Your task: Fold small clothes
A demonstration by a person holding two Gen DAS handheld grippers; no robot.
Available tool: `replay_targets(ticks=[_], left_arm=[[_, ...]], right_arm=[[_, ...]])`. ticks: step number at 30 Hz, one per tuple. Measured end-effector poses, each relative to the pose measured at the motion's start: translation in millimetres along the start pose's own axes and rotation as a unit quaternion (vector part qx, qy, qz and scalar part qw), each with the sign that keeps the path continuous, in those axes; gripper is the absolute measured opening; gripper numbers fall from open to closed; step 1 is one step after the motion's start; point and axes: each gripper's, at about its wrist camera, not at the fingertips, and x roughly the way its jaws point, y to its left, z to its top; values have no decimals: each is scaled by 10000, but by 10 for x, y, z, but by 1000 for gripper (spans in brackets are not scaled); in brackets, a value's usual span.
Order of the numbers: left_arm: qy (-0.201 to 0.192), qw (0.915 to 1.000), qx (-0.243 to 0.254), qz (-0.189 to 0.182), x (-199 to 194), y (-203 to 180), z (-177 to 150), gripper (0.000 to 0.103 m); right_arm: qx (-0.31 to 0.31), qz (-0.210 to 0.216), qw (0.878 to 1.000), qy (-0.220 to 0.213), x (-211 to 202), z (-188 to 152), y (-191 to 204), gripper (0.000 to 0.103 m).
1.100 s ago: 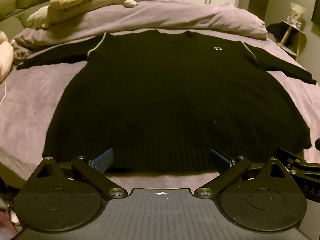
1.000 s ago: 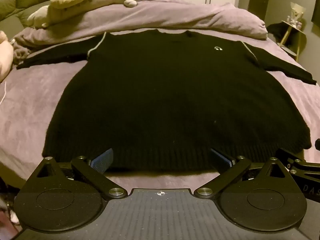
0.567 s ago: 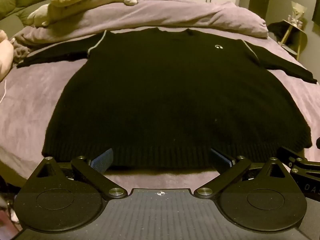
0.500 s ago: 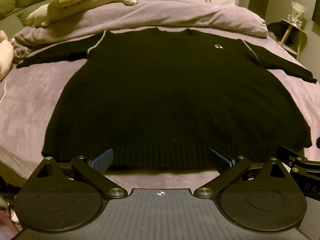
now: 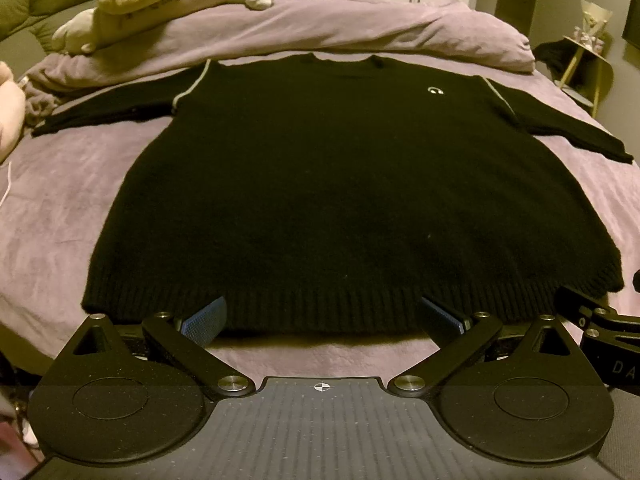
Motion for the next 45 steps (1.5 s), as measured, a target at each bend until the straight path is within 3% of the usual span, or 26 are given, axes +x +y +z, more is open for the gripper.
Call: replay_targets(ticks=[45], left_arm=[[32, 10000, 28, -23, 7, -32, -33, 103]], right_arm=[[170, 18, 9998, -95, -68, 7, -26, 99]])
